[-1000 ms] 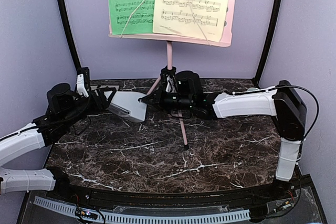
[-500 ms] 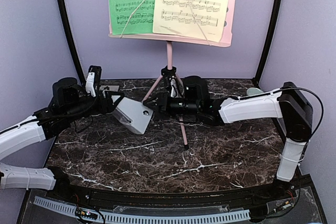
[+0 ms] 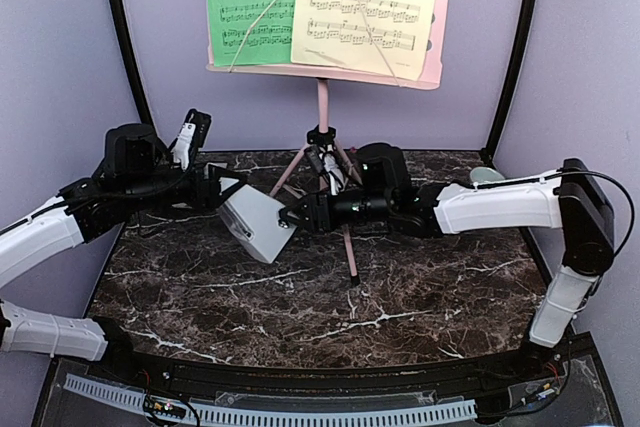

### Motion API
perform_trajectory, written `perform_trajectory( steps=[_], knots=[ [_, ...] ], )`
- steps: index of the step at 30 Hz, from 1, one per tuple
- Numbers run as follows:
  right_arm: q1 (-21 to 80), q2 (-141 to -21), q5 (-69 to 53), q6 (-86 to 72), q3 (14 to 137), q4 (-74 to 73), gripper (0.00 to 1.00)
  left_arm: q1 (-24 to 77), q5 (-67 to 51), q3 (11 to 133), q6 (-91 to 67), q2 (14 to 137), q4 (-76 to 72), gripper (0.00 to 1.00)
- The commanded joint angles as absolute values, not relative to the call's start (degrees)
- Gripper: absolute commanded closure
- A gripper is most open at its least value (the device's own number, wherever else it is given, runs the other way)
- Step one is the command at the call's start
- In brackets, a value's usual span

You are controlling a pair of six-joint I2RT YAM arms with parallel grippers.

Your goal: Set up the instrument practice props

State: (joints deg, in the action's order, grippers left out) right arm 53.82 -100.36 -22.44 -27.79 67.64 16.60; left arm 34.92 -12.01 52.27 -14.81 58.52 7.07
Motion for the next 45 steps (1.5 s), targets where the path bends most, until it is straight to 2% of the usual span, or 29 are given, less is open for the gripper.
perform_trajectory(
  steps=[1,4,11,16,23,31,35,39,42,45],
  knots=[
    [54.77,-97.58,-23.75,-17.71,67.65,10.49,0.43,34.94,-14.48,58.86,-10.36,59.15,6.98,1.00],
    [55.21,-98.43,-23.99,-14.51,69.89,6.94,0.43,34.94,-14.68,60.38,-9.21,60.29,7.98,1.00],
    [56.62,-99.69,-22.60,-11.69,72.40,5.36,0.51,34.96,-15.60,61.14,-9.37,61.81,6.67,1.00],
    [57.19,-101.90,-22.21,-11.19,75.59,4.47,0.61,36.16,-15.39,61.43,-9.56,62.72,6.02,1.00],
    [57.78,-103.47,-21.54,-9.09,77.95,0.44,0.64,36.83,-14.39,61.53,-9.37,63.12,5.67,1.00],
    [57.74,-100.22,-20.57,-8.48,73.23,0.05,0.63,36.83,-14.33,61.42,-8.79,63.02,5.97,1.00],
    [57.83,-98.27,-22.07,-6.82,71.43,0.36,0.71,36.83,-14.60,61.33,-8.54,62.84,5.98,1.00],
    [58.16,-95.14,-23.60,-5.03,69.08,1.86,0.75,36.83,-15.30,61.60,-7.64,63.09,5.86,1.00],
    [57.99,-93.02,-21.18,-5.33,66.88,2.81,0.73,36.83,-15.94,61.55,-6.90,62.95,5.35,1.00],
    [57.95,-92.28,-16.85,-5.56,66.42,3.24,0.66,36.83,-16.79,61.36,-6.11,62.82,4.86,1.00]
  ],
)
